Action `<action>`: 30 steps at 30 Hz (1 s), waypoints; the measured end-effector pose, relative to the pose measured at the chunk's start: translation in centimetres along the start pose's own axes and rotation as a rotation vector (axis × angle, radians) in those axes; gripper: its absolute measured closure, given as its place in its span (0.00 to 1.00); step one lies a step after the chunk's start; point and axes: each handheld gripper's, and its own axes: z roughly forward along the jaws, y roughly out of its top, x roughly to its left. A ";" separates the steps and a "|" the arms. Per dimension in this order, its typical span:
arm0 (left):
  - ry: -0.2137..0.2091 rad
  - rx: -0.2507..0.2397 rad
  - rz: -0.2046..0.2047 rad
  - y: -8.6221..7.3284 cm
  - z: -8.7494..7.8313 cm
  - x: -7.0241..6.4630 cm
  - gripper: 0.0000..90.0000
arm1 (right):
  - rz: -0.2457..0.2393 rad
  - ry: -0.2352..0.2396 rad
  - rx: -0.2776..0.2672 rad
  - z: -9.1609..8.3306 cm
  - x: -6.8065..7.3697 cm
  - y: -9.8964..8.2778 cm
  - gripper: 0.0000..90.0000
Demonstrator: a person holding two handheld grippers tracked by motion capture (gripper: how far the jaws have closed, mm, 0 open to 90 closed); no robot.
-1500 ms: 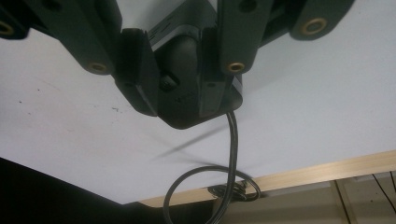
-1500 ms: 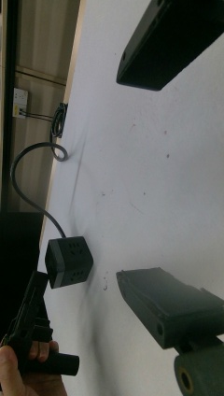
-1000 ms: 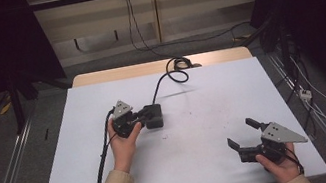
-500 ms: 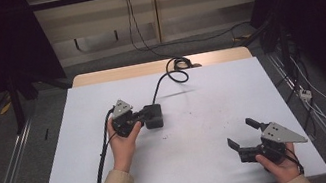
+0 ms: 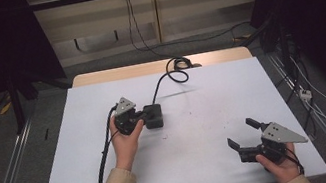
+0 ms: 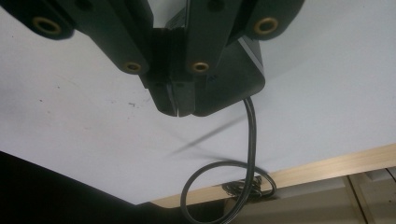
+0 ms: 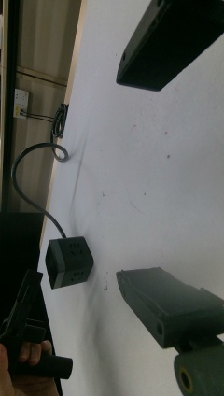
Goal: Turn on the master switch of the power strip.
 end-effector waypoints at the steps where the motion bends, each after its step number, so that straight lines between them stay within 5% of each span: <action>1: 0.001 0.000 0.000 0.0 0.0 0.0 1.00 | 0.000 0.000 0.000 0.0 0.0 0.0 0.06; 30: 0.016 0.026 0.005 -0.4 0.6 0.2 1.00 | -0.001 0.002 0.000 -0.1 0.0 0.0 0.06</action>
